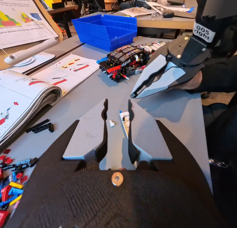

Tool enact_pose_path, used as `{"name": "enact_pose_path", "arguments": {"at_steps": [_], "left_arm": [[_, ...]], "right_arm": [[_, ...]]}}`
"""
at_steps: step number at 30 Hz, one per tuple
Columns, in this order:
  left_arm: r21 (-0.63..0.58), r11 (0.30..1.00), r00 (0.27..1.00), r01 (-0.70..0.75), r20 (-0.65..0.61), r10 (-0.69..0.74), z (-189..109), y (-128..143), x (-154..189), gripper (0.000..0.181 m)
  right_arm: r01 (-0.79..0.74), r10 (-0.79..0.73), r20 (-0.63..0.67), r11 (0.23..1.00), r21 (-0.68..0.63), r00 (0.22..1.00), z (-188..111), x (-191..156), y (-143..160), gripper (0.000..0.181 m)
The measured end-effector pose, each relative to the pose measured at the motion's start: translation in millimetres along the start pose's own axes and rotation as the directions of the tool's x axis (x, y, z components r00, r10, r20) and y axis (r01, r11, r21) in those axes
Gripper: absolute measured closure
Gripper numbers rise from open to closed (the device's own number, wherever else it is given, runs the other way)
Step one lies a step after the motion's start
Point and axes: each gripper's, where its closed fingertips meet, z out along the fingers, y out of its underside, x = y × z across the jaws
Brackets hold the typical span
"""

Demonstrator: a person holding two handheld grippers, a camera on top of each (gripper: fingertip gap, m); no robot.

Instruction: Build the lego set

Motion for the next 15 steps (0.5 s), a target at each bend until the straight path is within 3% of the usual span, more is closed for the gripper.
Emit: {"name": "enact_pose_path", "arguments": {"at_steps": [6, 10, 15], "left_arm": [[0.080, 0.991, 0.993, -0.105, 0.055, 0.101, -1.7, -8.8, -16.8, 0.159], [0.216, 0.976, 0.998, 0.032, 0.043, -0.042, -19.7, -22.2, -30.9, 0.162], [0.300, 0.934, 0.978, 0.195, 0.008, -0.207, -40.5, -27.7, -54.0, 0.157]], "right_arm": [[-0.102, 0.100, 0.028, 0.992, 0.078, 0.995, 7.9, 16.8, -12.7, 0.175], [-0.122, 0.120, 0.023, 0.985, 0.122, 0.992, 25.6, 34.4, -23.4, 0.175], [-0.134, 0.129, 0.047, 0.979, 0.153, 0.991, 52.4, 48.2, -36.7, 0.175]]}}
